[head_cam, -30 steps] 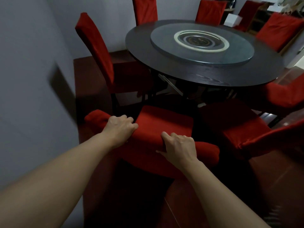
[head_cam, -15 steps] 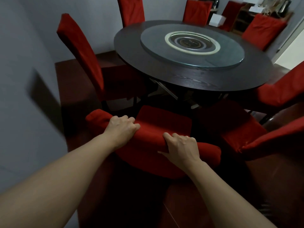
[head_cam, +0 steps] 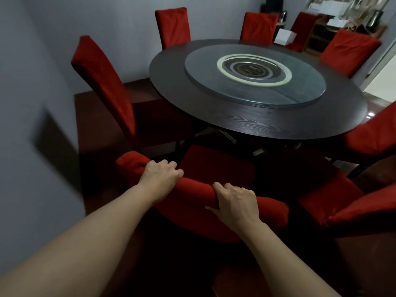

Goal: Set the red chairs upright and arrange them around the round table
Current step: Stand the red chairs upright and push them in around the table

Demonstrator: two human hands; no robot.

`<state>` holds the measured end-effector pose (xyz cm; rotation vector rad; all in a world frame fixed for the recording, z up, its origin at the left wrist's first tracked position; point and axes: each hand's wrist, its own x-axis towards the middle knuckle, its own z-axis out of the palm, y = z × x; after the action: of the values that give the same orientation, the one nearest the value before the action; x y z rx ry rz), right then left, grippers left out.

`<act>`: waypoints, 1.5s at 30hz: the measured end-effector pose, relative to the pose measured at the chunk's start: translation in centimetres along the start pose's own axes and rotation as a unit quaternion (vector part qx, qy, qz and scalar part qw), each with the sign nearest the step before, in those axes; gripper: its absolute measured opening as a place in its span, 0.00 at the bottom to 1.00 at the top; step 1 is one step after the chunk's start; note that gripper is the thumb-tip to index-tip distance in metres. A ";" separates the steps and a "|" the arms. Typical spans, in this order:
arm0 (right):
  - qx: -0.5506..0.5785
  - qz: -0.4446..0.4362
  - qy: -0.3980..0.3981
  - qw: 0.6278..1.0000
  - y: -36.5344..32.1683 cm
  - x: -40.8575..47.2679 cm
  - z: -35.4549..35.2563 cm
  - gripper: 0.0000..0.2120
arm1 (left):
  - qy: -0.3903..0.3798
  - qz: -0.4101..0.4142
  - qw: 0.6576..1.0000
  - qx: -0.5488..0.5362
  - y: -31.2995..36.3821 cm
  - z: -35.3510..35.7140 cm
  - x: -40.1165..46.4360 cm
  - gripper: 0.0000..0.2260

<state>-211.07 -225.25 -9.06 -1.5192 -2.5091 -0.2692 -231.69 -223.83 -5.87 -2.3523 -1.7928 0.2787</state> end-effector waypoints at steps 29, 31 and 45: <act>-0.004 0.098 -0.015 0.995 -4.9 4.5 0.0 0.23 | -0.038 0.042 0.998 0.005 -6.7 0.7 3.8 0.11; -0.006 0.079 0.006 0.997 -4.8 4.6 0.6 0.23 | -0.038 0.042 0.998 0.006 -7.1 0.9 4.1 0.12; -0.005 0.079 -0.082 0.993 2.8 4.0 -0.7 0.25 | -0.026 0.032 0.999 -0.026 -1.3 0.2 7.4 0.13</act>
<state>-210.36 -220.81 -7.18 -1.8009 -2.4918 -0.1367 -231.01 -216.38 -6.08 -2.4630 -1.7707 0.3083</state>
